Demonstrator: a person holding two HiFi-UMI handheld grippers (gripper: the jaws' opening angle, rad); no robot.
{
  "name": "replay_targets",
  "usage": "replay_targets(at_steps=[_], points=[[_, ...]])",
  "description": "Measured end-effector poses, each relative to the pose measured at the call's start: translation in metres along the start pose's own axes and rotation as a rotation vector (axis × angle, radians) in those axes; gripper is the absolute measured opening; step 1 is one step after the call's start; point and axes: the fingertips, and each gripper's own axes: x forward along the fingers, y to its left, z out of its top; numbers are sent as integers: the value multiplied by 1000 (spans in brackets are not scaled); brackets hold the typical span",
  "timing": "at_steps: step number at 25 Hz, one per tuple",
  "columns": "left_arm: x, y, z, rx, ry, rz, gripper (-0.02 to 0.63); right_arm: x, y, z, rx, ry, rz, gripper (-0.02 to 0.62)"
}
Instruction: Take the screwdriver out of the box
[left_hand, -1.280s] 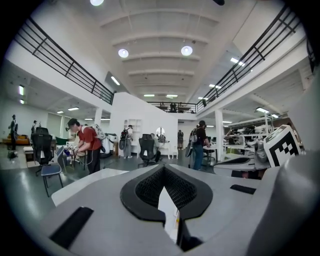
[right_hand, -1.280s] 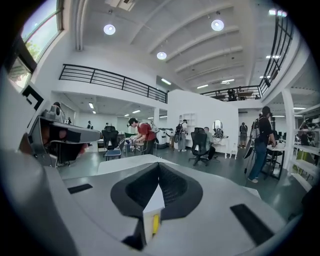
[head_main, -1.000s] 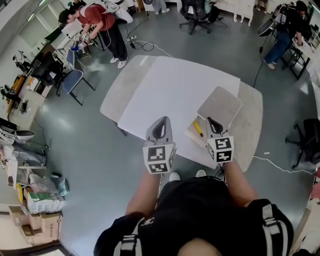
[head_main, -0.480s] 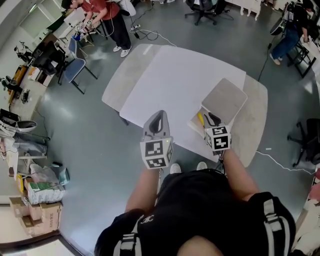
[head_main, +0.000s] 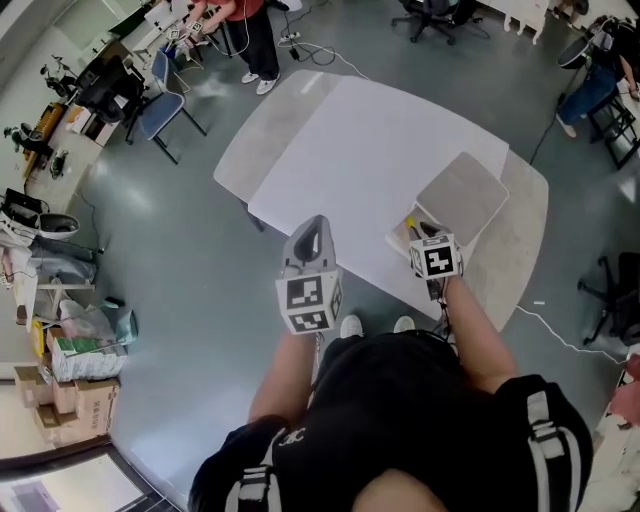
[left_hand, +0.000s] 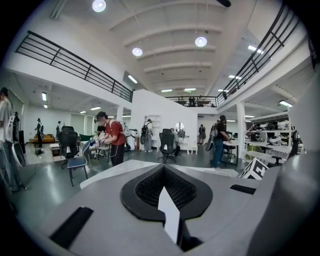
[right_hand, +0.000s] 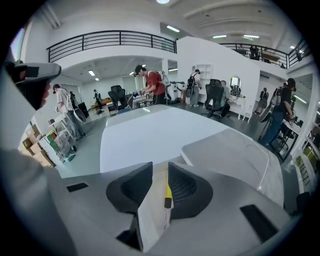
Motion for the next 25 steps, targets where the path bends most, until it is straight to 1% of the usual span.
replay_targets(at_steps=[3, 9, 14, 15, 18, 20, 22, 23, 25], points=[[-1, 6, -5, 0, 9, 26, 5, 16, -5, -11, -2, 53, 8, 61], [-3, 14, -4, 0, 22, 62, 5, 37, -17, -20, 1, 129, -7, 61], [-5, 19, -2, -14, 17, 91, 5, 53, -22, -32, -5, 206, -7, 75], [-5, 20, -3, -15, 19, 98, 5, 56, -19, -35, 4, 215, 13, 78], [-7, 22, -3, -14, 24, 116, 5, 67, 16, -37, 96, 217, 181, 81], [-9, 25, -3, -14, 26, 128, 5, 72, 24, -38, 111, 217, 220, 84], [-10, 28, -3, -14, 27, 140, 5, 76, 24, -39, 103, 225, 223, 86], [-11, 30, -2, -13, 27, 145, 5, 77, 19, -41, 90, 235, 204, 86], [-11, 32, -2, -10, 27, 152, 5, 76, 5, -44, 54, 262, 138, 87]])
